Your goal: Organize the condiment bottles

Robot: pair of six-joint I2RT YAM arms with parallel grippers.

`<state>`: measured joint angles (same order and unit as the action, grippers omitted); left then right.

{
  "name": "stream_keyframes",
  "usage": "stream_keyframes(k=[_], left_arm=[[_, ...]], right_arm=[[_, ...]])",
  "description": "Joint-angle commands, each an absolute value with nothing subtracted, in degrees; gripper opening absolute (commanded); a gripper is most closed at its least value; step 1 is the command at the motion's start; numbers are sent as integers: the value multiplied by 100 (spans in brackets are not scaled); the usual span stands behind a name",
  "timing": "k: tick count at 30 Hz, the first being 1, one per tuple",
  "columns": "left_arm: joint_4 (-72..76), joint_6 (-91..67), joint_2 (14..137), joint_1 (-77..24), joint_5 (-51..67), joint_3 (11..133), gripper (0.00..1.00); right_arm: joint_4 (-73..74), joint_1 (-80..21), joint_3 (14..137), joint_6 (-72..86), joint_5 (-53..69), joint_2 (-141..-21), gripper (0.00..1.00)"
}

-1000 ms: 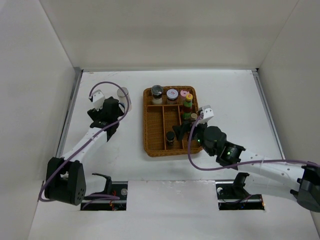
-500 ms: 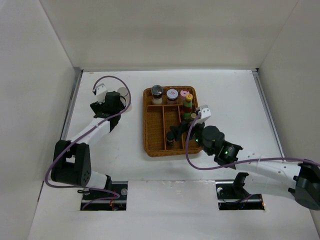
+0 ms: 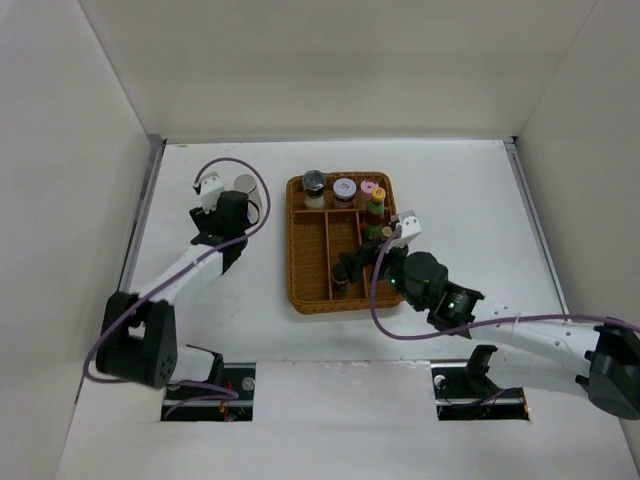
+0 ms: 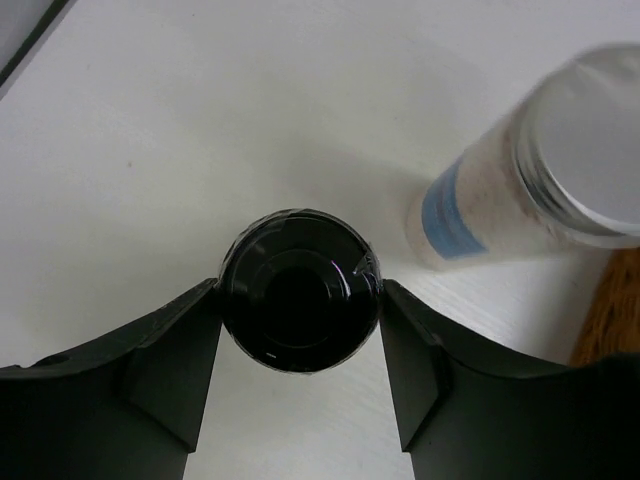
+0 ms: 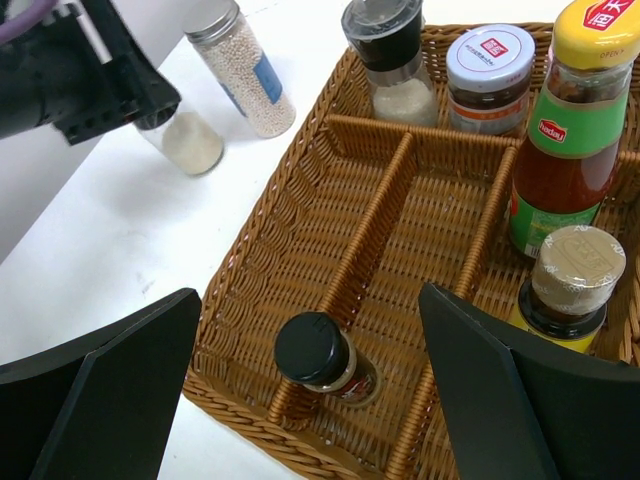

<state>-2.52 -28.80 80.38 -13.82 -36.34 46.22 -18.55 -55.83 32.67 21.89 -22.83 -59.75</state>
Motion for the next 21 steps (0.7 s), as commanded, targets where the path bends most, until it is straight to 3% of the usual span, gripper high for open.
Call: stream_keyframes(k=[1,5,8,13,21], left_arm=[[-279,-2751,6596,-2050,-4332,4378,38],[-1228,-2961,5381,-2973,-4465,4385,38],[-1511,-3260,5194,-3553,-4421,4596,38],[-968,-3331,6133,-4354,-4228,5237,38],[500,-2971,7724,-4303,-3709,5581,38]], right_arm=[[-2241,-5550,3191,2241,-2206,-5915,97],[-2303,-5498,3155,2250,-2215,-5862,97],[-2329,-5401,3094,2285,-2276,-5766,97],[-2548,-5120,2778,2434,-2461,-5301,96],[-2558,-4768,2575,2619,-2487,-5080,92]])
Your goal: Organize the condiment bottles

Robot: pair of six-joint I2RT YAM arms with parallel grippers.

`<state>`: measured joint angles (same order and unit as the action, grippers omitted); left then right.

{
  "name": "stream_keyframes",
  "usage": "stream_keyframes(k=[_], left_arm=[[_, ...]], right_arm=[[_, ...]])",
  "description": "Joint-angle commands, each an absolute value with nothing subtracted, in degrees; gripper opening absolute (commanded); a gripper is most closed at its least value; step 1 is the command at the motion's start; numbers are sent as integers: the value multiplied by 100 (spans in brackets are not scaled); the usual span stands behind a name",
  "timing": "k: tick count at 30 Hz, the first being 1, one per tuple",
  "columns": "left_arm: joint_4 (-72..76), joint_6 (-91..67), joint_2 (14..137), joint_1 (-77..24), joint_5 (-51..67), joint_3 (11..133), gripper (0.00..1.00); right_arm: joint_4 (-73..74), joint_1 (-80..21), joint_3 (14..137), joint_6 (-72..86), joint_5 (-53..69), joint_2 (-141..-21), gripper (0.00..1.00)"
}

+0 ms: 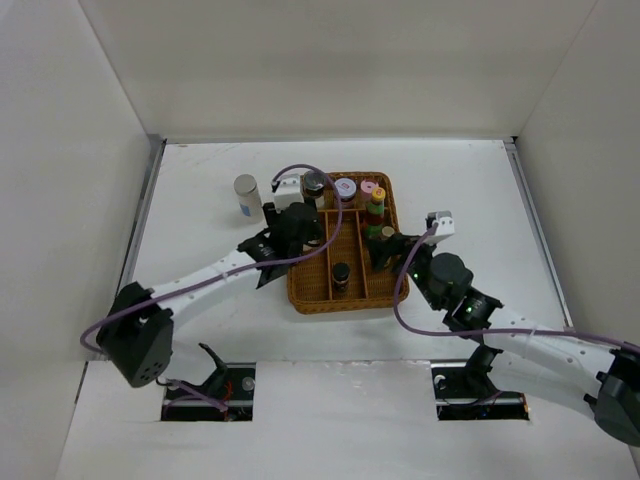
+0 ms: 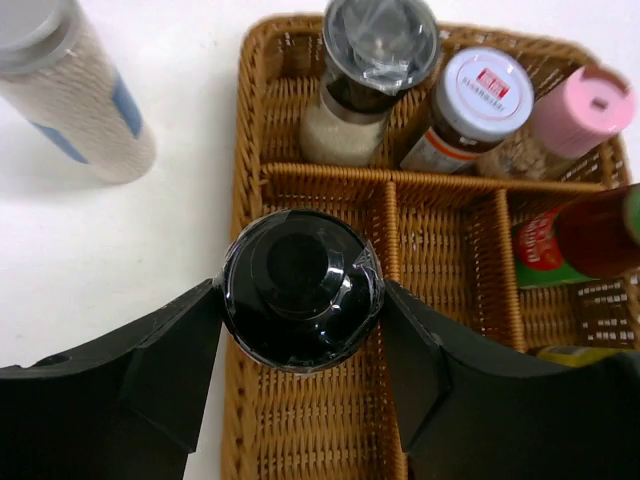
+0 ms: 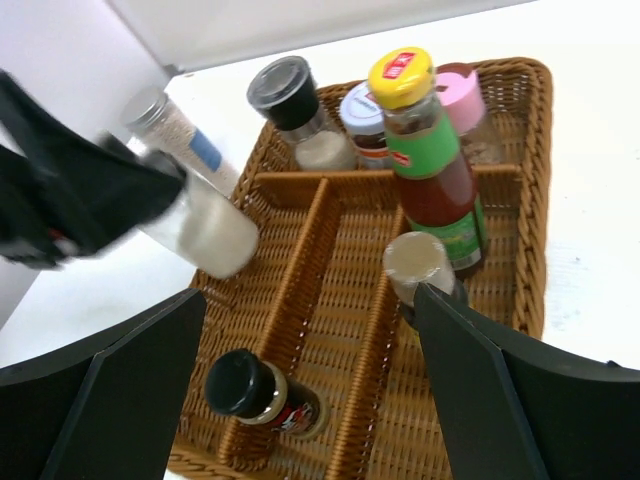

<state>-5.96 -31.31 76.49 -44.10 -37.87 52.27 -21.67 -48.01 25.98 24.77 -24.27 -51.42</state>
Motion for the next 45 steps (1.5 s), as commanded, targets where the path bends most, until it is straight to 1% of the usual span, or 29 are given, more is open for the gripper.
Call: stream_keyframes(k=[1,5,10,13,14,15,20,22,23,28,32,34,38,45], left_arm=[[588,-2971,7847,-4276,-3648,5590,38],[860,-2971,8296,-4232,-3419,5555,37],[1519,-2857,8779,-4127,-3480,5405,38],[1819,-2646,9034,-4074,-3498,5528,37],[1845,-2559,9122,-4074,-3550,5589,39],[1828,-2523,9201,-4074,-3629,5633,45],[1547,-2452,9308,-4144,-3823,5669,85],[1512,-2443,9115,-4231,-3858,5608,92],[1512,-2435,8966,-4267,-3876,5564,94],[1468,-2338,8000,-4276,-3972,5388,93],[1038,-2347,7375,-3838,-4104,5317,93],[670,-2364,7251,-3399,-3973,5378,93],[-227,-2408,7549,-2546,-3710,5765,93],[-246,-2250,8620,-2008,-3130,6353,93]], right_arm=[[-2566,-4768,2575,2619,-2487,-5106,92],[-2566,-4777,2601,2619,-2479,-5185,93],[-2566,-4777,2619,2619,-2408,-5265,93],[-2575,-4777,2619,2619,-2408,-5282,93],[-2575,-4777,2619,2619,-2408,-5291,93],[-2575,-4777,2619,2619,-2408,-5300,93],[-2575,-4759,2610,2619,-2417,-5256,93],[-2575,-4759,2610,2619,-2417,-5265,93],[-2575,-4759,2610,2619,-2417,-5282,93],[-2575,-4759,2619,2619,-2417,-5326,94],[-2566,-4759,2646,2593,-2417,-5388,94],[-2575,-4759,2637,2593,-2417,-5388,94],[-2575,-4768,2663,2602,-2408,-5458,94],[-2584,-4768,2689,2593,-2408,-5520,95]])
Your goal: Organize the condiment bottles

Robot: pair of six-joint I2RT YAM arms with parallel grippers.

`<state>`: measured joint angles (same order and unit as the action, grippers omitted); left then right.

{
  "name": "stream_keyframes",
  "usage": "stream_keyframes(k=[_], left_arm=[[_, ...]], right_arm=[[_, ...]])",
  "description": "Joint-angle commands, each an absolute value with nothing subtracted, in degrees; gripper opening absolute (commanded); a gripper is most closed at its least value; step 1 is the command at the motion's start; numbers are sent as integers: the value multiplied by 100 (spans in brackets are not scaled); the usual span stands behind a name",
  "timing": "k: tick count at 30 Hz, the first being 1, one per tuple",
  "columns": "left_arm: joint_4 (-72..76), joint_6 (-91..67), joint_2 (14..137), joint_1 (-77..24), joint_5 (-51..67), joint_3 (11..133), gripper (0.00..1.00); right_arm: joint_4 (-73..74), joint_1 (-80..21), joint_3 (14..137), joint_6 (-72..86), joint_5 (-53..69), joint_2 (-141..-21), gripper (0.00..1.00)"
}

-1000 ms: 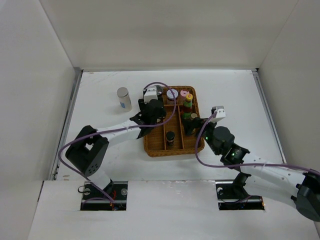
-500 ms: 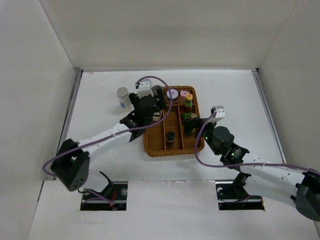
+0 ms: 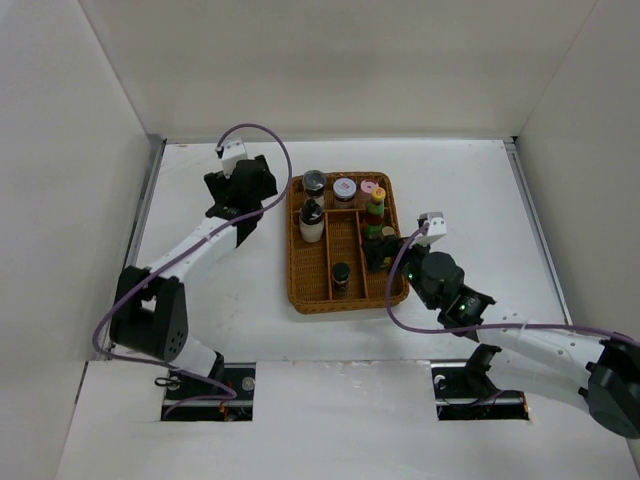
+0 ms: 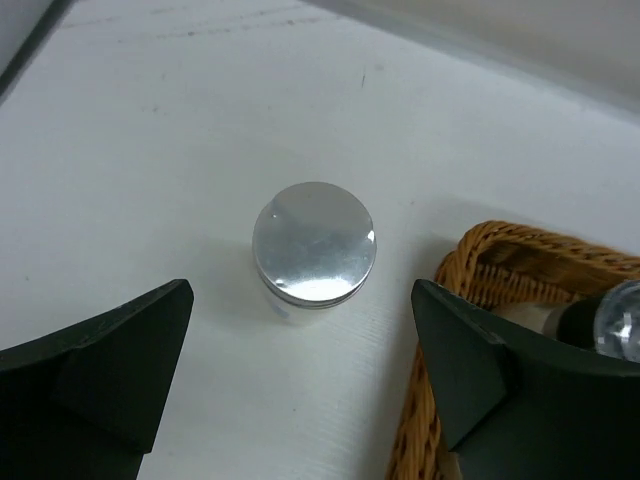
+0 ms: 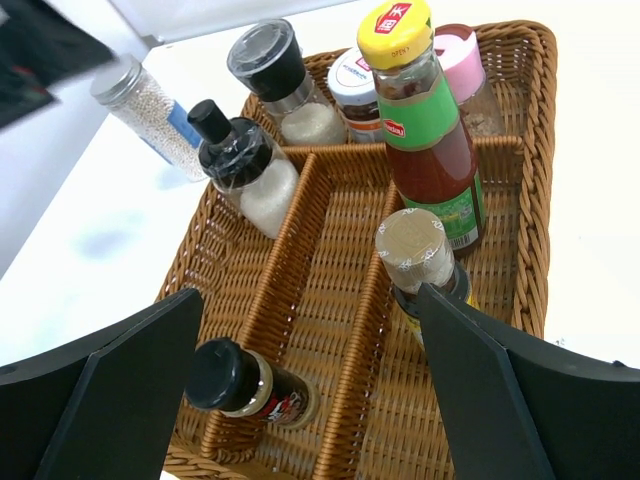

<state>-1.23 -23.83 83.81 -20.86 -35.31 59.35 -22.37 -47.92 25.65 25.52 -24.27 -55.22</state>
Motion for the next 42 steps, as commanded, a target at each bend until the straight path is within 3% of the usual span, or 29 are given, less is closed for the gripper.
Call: stream_keyframes(k=[1,5,8,11,14,16,21,28,35,42], left_arm=[[-194,-2215,8779,-1973,-3033,6441,93],[-149,-2109,9245,-1806,-2962,6776,92],[-149,-2083,9413,-1718,-3058,6864,86],[-114,-2039,9580,-1639,-3059,6917,69],[-149,-2065,9458,-1665,-3102,6812,45],[-79,-2100,8915,-1744,-3268,6514,39],[-192,-2057,6974,-2437,-3726,5662,38],[-1721,-2539,5143,-3851,-3884,5230,39],[-1425,-2839,5158,-5294,-4122,5177,39],[-932,-2856,6028,-5726,-4175,5063,40]], right_arm=[[-2584,-4768,2689,2593,-2408,-5528,95],[-2584,-4768,2716,2575,-2399,-5607,95],[-2584,-4768,2716,2575,-2399,-5599,95],[-2584,-4768,2698,2575,-2399,-5590,95],[-2584,-4768,2681,2575,-2399,-5537,95],[-2584,-4768,2663,2575,-2408,-5502,95],[-2584,-4768,2663,2575,-2417,-5493,95],[-2593,-4759,2619,2584,-2470,-5361,95],[-2593,-4724,2549,2549,-2628,-5151,95],[-2566,-4618,2461,2531,-2698,-4913,96]])
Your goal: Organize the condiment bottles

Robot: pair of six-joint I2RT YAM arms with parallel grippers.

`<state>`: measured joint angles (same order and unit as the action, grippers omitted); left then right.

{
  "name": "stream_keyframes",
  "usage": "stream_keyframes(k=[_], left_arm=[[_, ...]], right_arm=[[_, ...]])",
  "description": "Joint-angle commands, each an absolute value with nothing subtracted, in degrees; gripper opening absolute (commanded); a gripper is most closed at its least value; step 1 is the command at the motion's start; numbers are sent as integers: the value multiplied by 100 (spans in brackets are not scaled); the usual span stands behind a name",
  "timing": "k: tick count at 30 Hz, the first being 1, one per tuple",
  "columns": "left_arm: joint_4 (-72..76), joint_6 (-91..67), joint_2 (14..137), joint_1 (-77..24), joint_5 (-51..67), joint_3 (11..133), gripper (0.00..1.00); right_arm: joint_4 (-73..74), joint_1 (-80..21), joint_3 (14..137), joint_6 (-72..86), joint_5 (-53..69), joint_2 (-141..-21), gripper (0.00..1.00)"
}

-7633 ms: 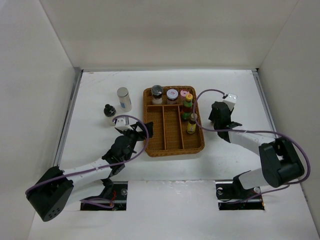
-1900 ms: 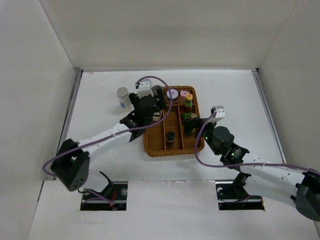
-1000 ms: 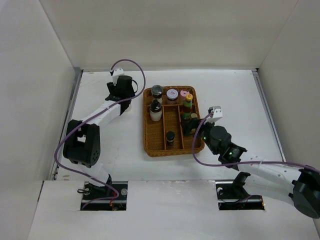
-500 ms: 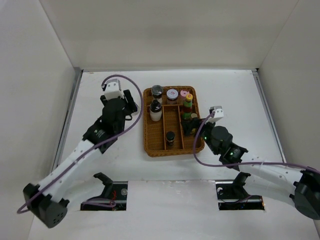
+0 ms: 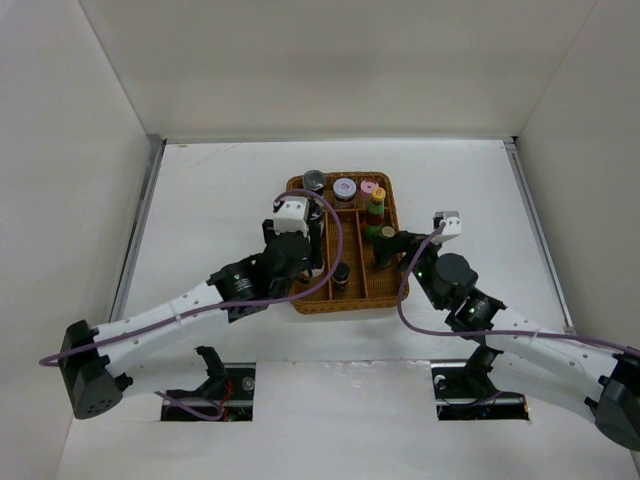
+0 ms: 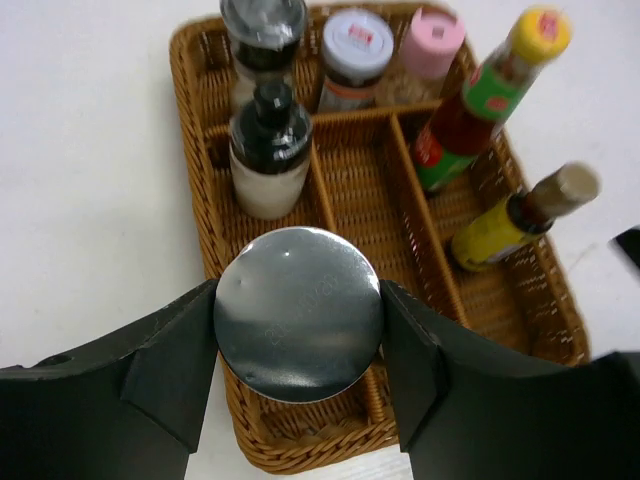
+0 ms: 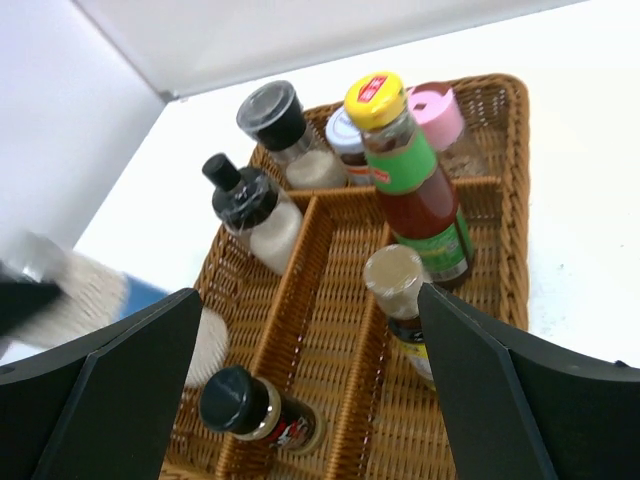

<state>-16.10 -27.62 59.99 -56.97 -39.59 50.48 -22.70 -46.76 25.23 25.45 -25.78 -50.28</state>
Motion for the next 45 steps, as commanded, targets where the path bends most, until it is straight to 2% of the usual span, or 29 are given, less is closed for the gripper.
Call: stream_keyframes(k=[1,16,23,24,25,28,35,39,41,45], left_arm=[[-914,-2865,6151,-5709,-4201,5036,40],[-229,-2874,6794,-5629,-4025,4359,49],[-167,-2812,6513,-5647,-4025,4438,88],[-167,-2804,6434,-5638,-4025,4456,98],[-176,-2795,6347,-5629,-4025,4473,100],[-237,-2751,6057,-5568,-4078,4570,100],[-229,-2566,4985,-5253,-4649,4624,100],[-395,-3084,4430,-4366,-4764,4193,100],[-981,-3592,4316,-3682,-4624,4087,100],[-1897,-4235,4394,-2486,-3817,4096,100]], right_arm=[[-2558,-4618,2461,2531,-2698,-4904,96],[-2593,-4618,2452,2531,-2733,-4983,96],[-2593,-4618,2443,2531,-2760,-4913,97],[-2593,-4618,2435,2531,-2760,-4896,97],[-2593,-4618,2426,2531,-2760,-4878,97],[-2584,-4618,2417,2523,-2830,-4852,100],[-2531,-4627,2312,2417,-3374,-4404,100],[-2531,-4627,2250,2452,-3472,-4184,100],[-2505,-4610,2241,2461,-3498,-4149,100],[-2496,-4592,2197,2514,-3621,-4070,100]])
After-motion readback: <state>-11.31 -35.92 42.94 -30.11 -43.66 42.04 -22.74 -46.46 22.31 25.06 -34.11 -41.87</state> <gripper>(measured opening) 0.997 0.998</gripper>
